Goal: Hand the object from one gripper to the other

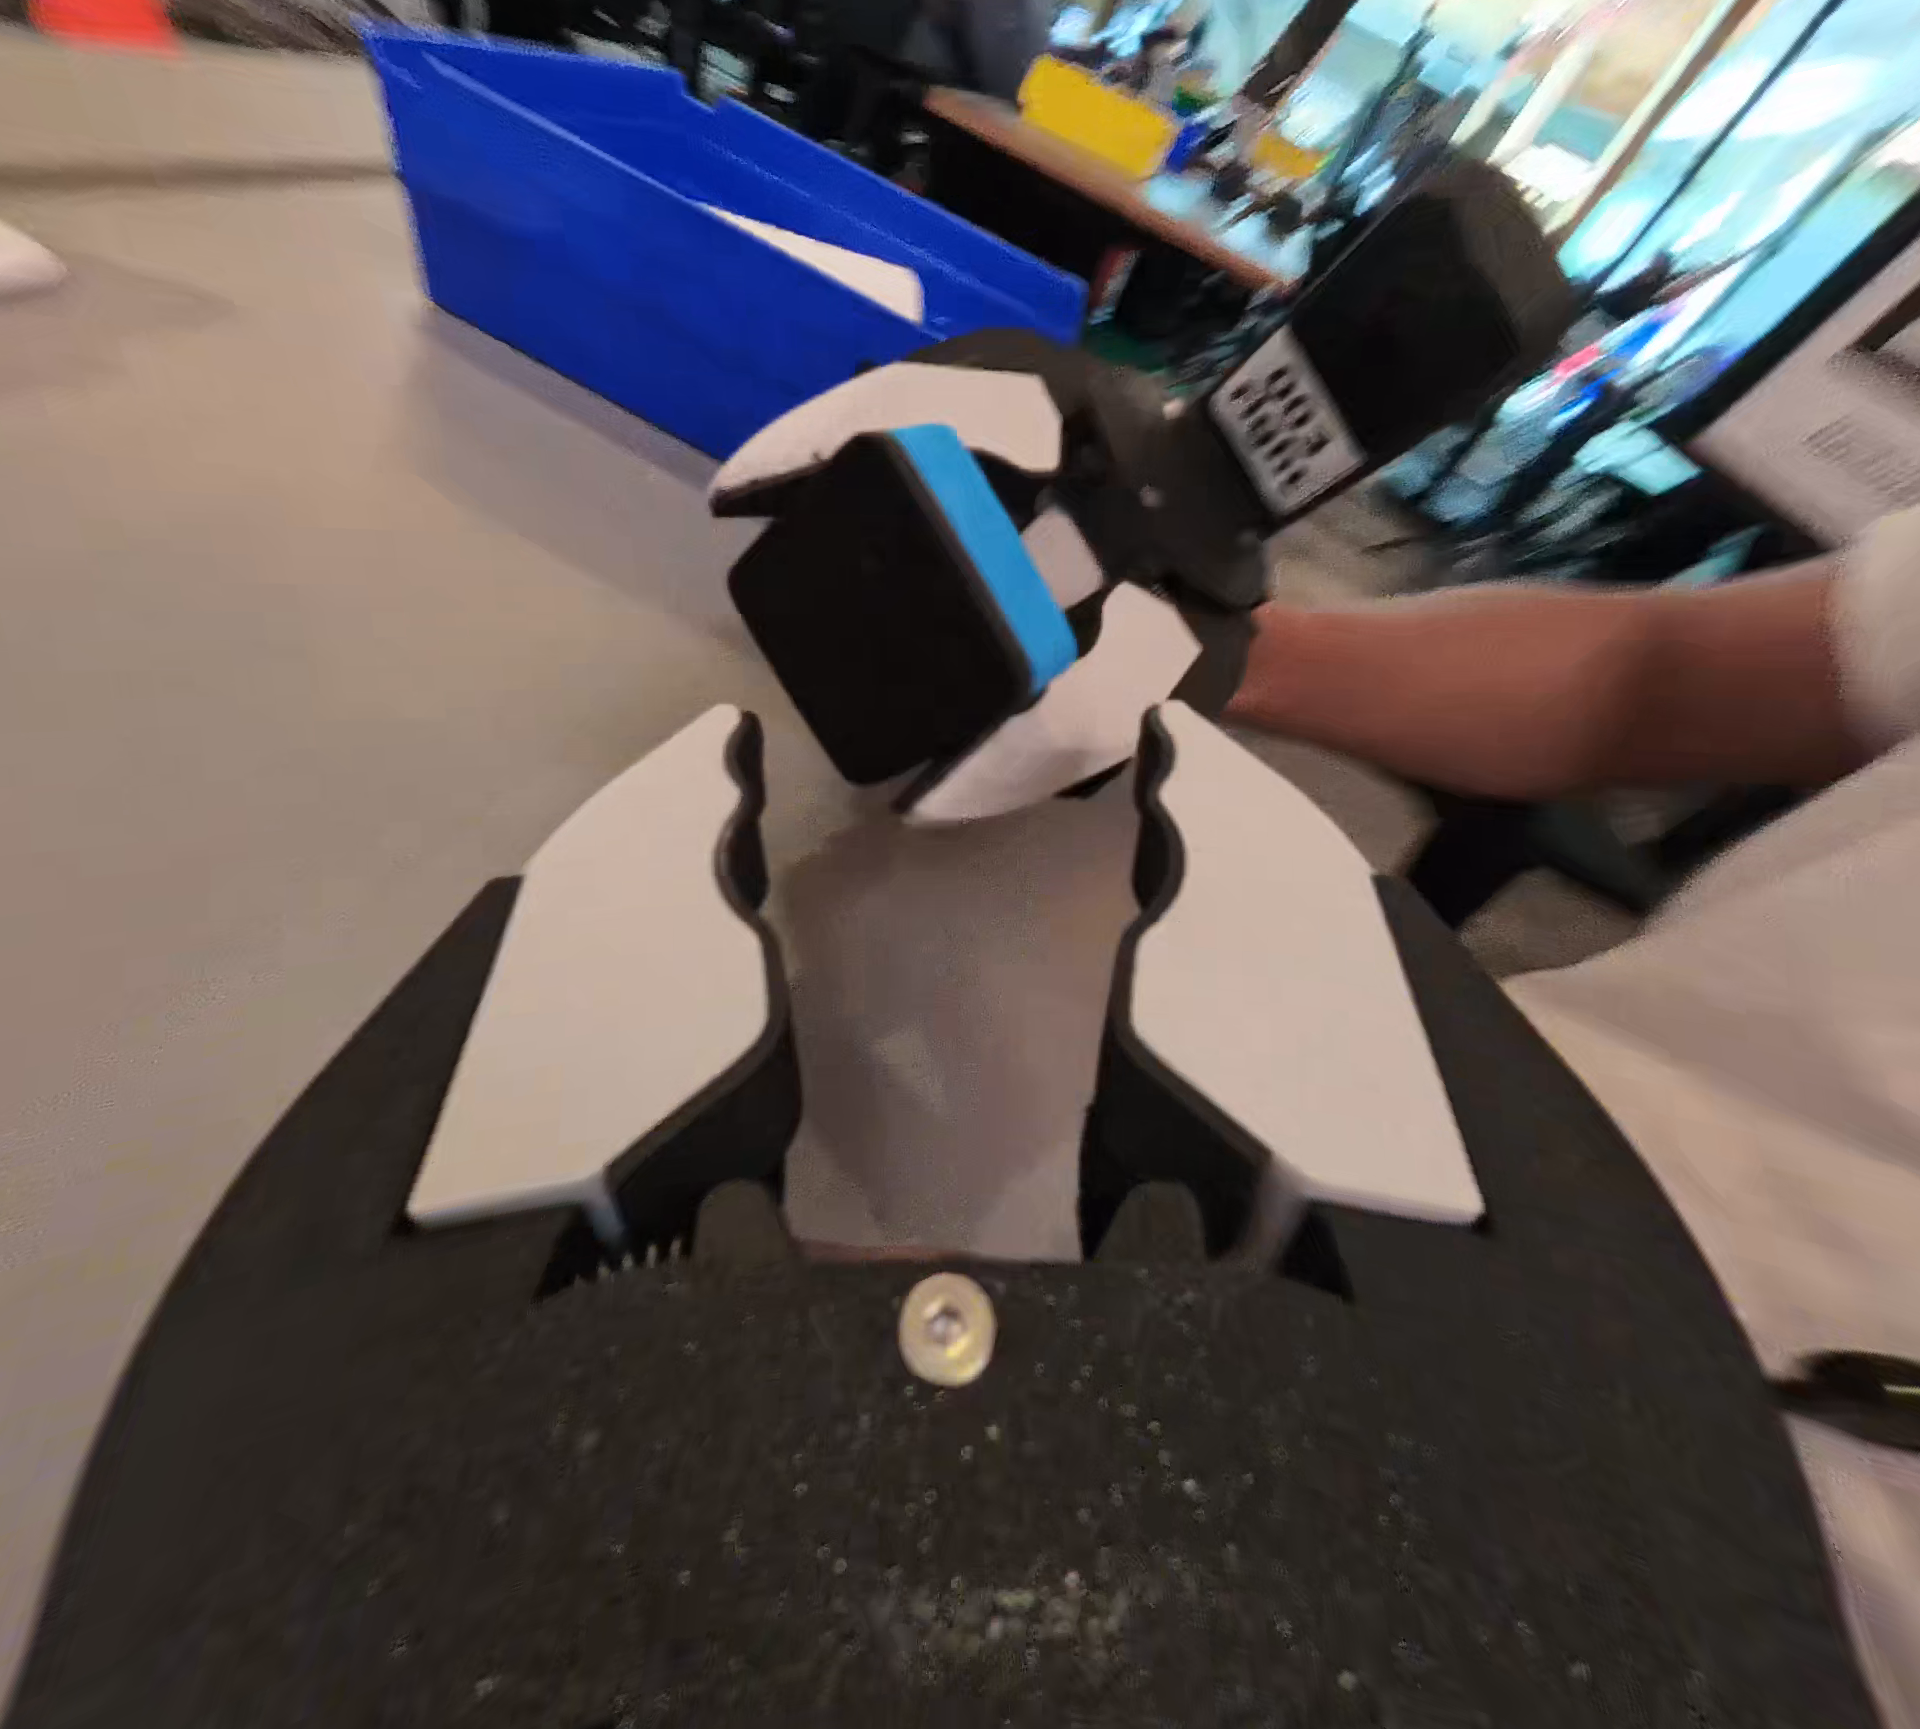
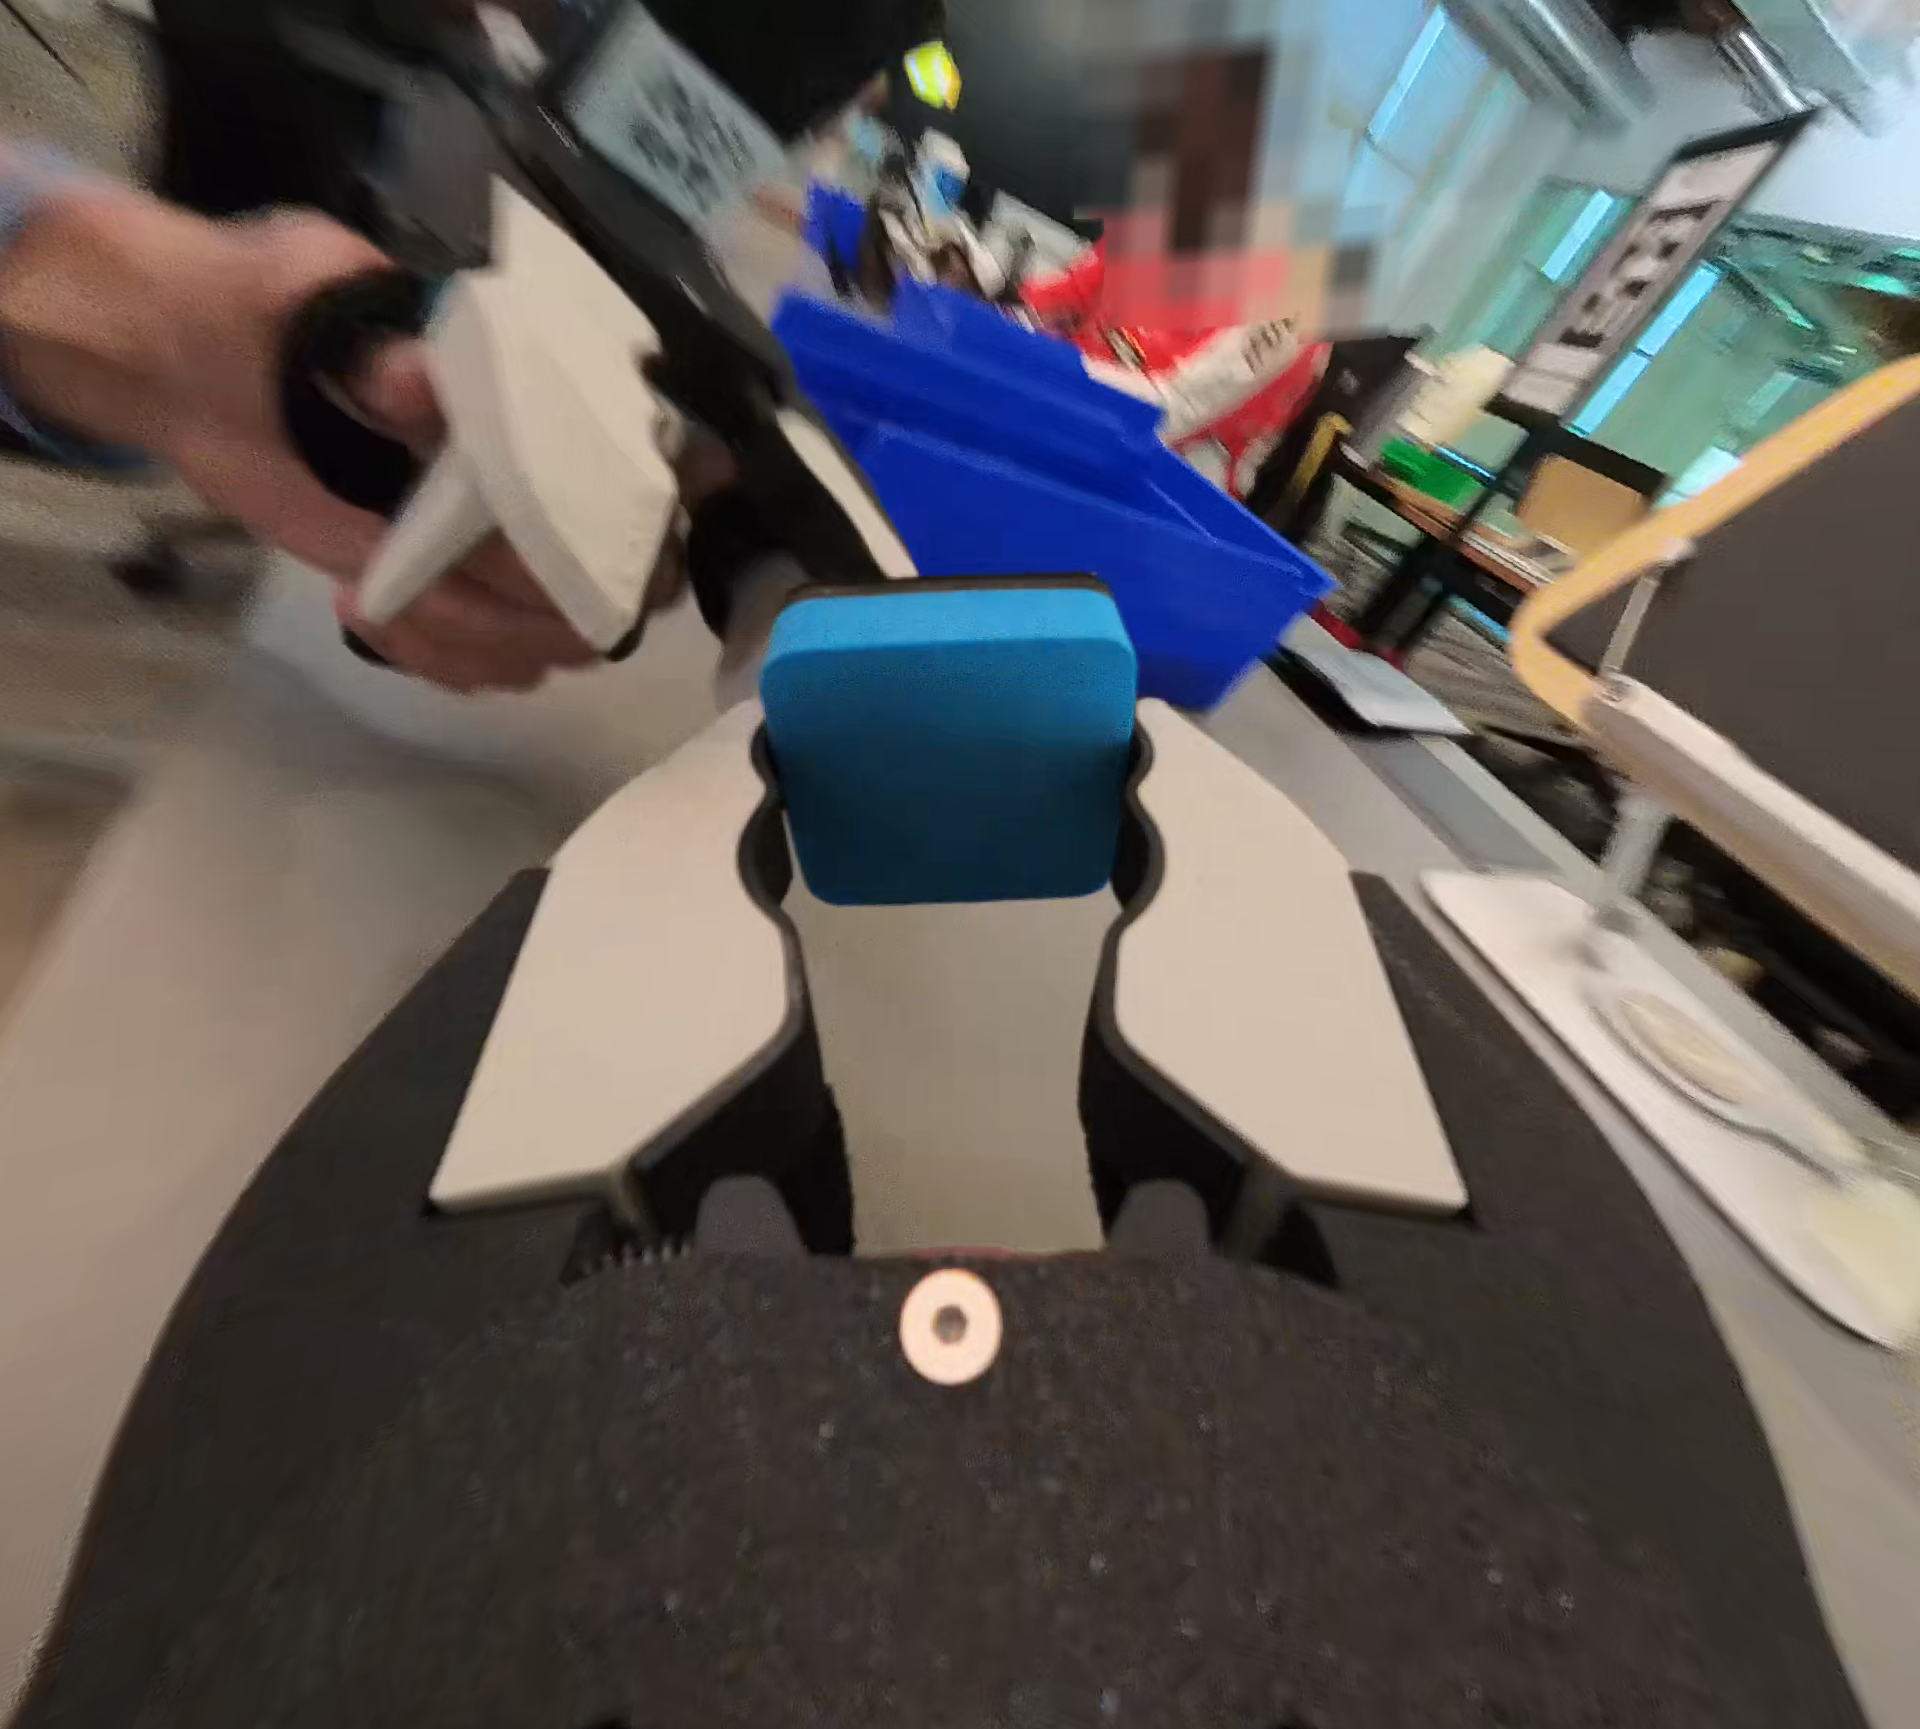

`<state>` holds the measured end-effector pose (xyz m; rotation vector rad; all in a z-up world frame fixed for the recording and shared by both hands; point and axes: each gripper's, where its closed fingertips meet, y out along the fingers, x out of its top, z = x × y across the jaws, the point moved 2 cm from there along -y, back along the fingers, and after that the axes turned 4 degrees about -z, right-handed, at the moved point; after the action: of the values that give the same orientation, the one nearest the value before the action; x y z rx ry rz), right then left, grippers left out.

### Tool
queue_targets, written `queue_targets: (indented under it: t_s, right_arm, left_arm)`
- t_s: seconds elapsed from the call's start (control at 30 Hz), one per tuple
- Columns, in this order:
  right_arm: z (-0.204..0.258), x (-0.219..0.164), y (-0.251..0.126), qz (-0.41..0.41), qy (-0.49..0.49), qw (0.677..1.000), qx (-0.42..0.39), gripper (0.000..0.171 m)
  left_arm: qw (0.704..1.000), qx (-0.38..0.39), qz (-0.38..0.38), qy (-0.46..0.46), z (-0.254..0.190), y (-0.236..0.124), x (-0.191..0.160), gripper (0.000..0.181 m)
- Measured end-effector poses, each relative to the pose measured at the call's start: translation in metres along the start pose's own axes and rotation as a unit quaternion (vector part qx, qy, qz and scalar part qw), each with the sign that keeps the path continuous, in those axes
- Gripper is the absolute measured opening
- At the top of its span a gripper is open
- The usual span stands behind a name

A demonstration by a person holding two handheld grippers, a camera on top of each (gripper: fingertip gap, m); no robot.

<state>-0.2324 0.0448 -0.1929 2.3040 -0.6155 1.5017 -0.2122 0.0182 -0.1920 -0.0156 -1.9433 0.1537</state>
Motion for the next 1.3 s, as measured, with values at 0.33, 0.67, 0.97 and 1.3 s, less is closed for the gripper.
queue_targets:
  t_s: [0.33,0.67,0.97,1.3]
  right_arm:
    - [0.026,-0.001,0.01,-0.025,-0.109,0.994,0.014,0.06]
    - [0.032,-0.005,0.013,0.007,-0.078,0.997,0.014,0.063]
    - [-0.001,-0.014,0.005,0.063,0.312,0.948,0.027,0.066]
    - [0.02,-0.031,0.026,0.121,0.525,0.841,0.043,0.043]
  left_arm:
    - [0.956,-0.115,0.0,-0.268,0.006,0.003,-0.011,0.076]
    - [0.972,-0.094,0.009,-0.215,0.008,-0.002,-0.008,0.056]
    - [0.964,0.208,0.082,0.142,0.063,-0.032,-0.002,0.056]
    - [0.81,0.313,0.209,0.449,0.059,-0.018,-0.015,0.056]
